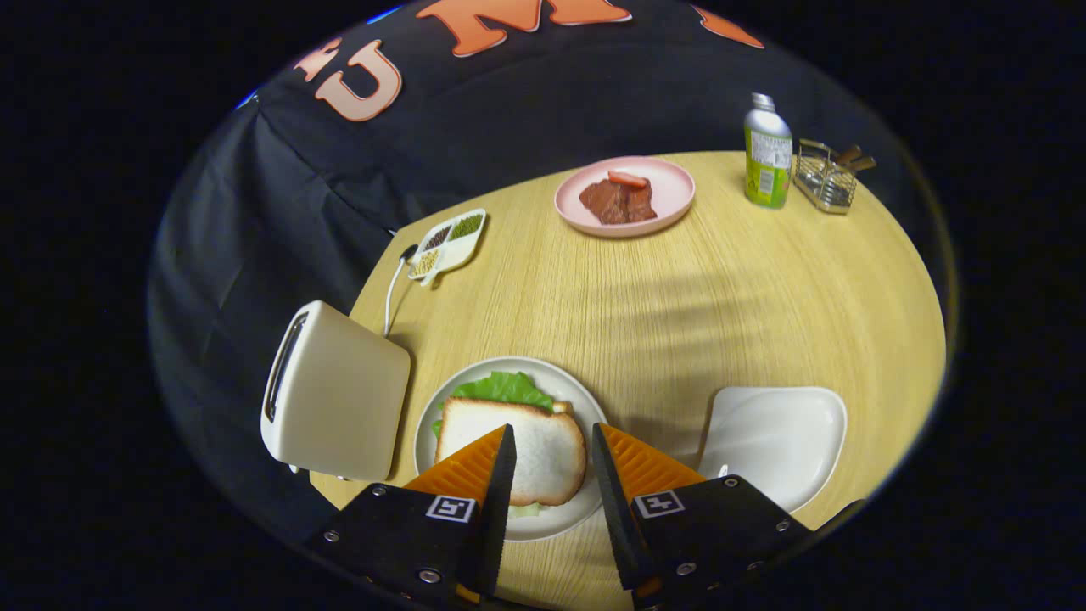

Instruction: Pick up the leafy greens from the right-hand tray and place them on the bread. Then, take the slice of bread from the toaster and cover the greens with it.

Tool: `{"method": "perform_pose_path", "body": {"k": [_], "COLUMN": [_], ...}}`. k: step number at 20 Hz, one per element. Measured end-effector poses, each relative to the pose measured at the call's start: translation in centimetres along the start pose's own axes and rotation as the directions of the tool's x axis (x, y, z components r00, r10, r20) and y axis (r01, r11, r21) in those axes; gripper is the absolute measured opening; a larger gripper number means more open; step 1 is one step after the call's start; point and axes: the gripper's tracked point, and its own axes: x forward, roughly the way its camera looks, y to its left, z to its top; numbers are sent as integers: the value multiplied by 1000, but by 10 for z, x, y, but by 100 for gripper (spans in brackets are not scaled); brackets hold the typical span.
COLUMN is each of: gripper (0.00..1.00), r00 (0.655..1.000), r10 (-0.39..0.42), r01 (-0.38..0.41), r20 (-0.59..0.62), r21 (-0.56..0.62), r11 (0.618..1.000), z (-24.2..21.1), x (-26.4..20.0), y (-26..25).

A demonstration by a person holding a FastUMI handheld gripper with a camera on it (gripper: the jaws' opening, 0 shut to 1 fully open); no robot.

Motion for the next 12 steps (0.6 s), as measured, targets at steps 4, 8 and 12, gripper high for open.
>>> {"method": "perform_pose_path", "body": {"k": [4,8,12], "gripper": [58,63,69], "r00": [984,930,859], "r10": [-15,-7,25], "r01": [30,69,147], "r20": [178,367,511], "r21": [-82,-157,-293], "r11": [996,985,945], "z": [64,132,184], "x": [-51,-119,-189], "y": [8,27,41]}}
